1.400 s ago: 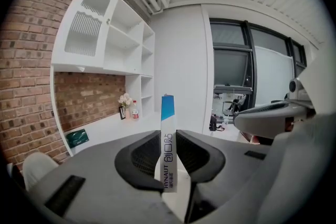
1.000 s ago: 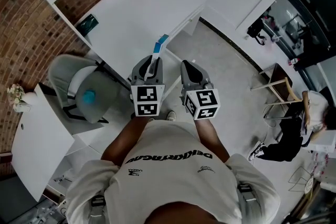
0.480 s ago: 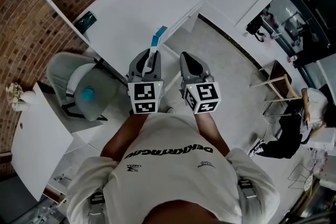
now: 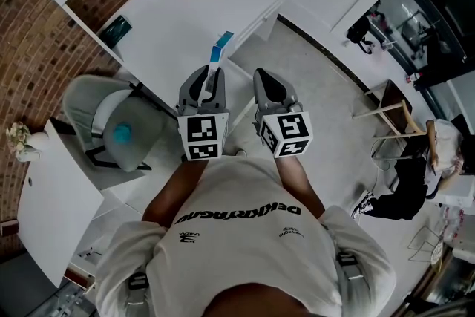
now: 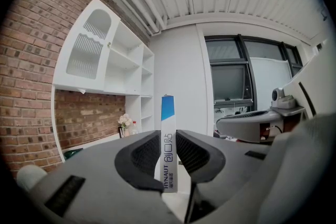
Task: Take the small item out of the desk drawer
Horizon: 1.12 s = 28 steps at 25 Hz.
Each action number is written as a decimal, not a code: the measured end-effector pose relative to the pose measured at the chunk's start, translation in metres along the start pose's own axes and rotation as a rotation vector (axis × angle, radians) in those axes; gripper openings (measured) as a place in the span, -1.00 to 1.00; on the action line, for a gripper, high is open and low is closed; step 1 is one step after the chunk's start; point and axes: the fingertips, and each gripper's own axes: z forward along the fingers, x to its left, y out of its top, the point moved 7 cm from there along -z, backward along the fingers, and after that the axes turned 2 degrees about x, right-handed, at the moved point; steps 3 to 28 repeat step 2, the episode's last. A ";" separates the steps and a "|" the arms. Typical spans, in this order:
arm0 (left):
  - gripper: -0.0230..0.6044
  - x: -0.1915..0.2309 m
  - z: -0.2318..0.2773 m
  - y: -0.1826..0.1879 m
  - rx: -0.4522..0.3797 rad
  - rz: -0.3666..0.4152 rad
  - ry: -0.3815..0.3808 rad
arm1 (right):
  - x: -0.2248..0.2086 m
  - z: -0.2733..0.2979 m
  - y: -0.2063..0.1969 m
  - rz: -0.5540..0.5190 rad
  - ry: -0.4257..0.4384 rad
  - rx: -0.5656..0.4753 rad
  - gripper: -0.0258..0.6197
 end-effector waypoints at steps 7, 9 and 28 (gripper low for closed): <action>-0.66 0.002 0.002 0.000 -0.002 0.002 0.001 | 0.001 0.003 0.000 -0.003 0.002 -0.002 -0.92; -0.66 0.002 0.002 0.000 -0.002 0.002 0.001 | 0.001 0.003 0.000 -0.003 0.002 -0.002 -0.92; -0.66 0.002 0.002 0.000 -0.002 0.002 0.001 | 0.001 0.003 0.000 -0.003 0.002 -0.002 -0.92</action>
